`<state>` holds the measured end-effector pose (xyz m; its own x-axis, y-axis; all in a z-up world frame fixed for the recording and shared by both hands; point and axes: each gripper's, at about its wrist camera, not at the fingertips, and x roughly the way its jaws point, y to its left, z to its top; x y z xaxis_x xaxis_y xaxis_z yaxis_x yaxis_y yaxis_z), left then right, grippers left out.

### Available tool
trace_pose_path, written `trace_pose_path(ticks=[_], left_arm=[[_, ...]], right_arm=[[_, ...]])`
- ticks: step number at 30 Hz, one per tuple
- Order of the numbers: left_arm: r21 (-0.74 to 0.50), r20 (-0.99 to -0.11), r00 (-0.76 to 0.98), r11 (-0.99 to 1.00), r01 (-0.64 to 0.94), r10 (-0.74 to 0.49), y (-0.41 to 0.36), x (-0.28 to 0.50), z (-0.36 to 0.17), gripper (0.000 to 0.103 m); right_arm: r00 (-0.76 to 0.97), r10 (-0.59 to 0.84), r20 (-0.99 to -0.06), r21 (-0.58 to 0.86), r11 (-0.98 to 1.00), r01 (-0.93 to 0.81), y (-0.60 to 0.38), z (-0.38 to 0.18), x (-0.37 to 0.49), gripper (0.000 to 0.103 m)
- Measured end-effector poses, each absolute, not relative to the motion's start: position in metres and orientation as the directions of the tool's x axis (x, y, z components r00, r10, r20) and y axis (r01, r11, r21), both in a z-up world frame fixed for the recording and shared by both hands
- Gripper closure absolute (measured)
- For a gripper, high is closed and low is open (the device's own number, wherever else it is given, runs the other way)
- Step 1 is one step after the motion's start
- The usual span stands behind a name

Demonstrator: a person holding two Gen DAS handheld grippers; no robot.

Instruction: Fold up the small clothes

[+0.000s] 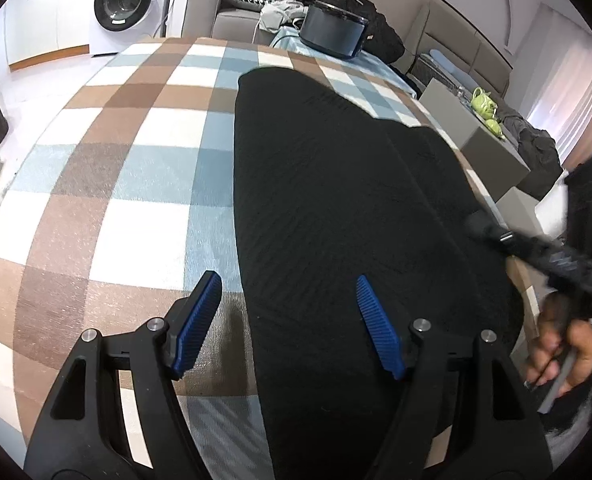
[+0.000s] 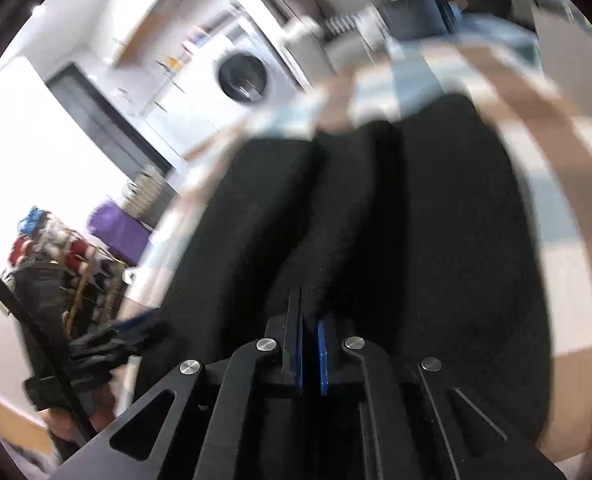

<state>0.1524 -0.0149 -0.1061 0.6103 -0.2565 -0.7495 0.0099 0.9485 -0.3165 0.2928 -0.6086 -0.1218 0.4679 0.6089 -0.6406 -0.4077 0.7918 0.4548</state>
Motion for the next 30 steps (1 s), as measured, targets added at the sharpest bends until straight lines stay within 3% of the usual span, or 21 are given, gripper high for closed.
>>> trace_pose_path(ticks=[4, 7, 10, 13, 15, 17, 21, 24, 28, 30], left_arm=[[-0.338, -0.735, 0.617, 0.941, 0.029, -0.283, -0.017, 0.151, -0.1, 0.035], [-0.333, -0.757, 0.585, 0.942, 0.038, -0.291, -0.026, 0.157, -0.11, 0.034], [-0.341, -0.77, 0.56, 0.939, 0.043, -0.305, -0.031, 0.161, -0.118, 0.034], [-0.355, -0.768, 0.554, 0.934, 0.046, -0.32, -0.034, 0.163, -0.122, 0.034], [-0.364, -0.765, 0.554, 0.93, 0.048, -0.328, -0.036, 0.165, -0.125, 0.035], [-0.358, -0.764, 0.557, 0.932, 0.052, -0.325, -0.038, 0.167, -0.125, 0.043], [-0.314, -0.763, 0.575, 0.947, 0.069, -0.295, -0.044, 0.168, -0.124, 0.077], [-0.283, -0.76, 0.589, 0.956, 0.078, -0.273, -0.047, 0.167, -0.12, 0.082], [-0.303, -0.754, 0.6, 0.952, 0.046, -0.269, -0.034, 0.164, -0.119, 0.084], [-0.302, -0.752, 0.611, 0.953, 0.013, -0.247, -0.021, 0.161, -0.118, 0.084]], right_arm=[[0.537, 0.579, -0.614, 0.417, 0.815, -0.402, -0.633, -0.091, 0.275, 0.098], [0.511, 0.492, -0.705, 0.388, 0.871, -0.303, -0.644, -0.121, 0.286, 0.098], [0.464, 0.488, -0.739, 0.422, 0.873, -0.245, -0.651, -0.146, 0.293, 0.097], [0.495, 0.491, -0.717, 0.423, 0.871, -0.251, -0.658, -0.136, 0.283, 0.088], [0.543, 0.469, -0.697, 0.403, 0.882, -0.245, -0.668, -0.127, 0.271, 0.078], [0.589, 0.416, -0.692, 0.366, 0.906, -0.21, -0.685, -0.12, 0.261, 0.063], [0.611, 0.352, -0.709, 0.333, 0.931, -0.151, -0.701, -0.122, 0.253, 0.063], [0.576, 0.371, -0.728, 0.346, 0.925, -0.158, -0.698, -0.134, 0.26, 0.066], [0.543, 0.384, -0.747, 0.328, 0.923, -0.203, -0.682, -0.145, 0.258, 0.082], [0.517, 0.416, -0.748, 0.344, 0.909, -0.235, -0.671, -0.146, 0.256, 0.084]])
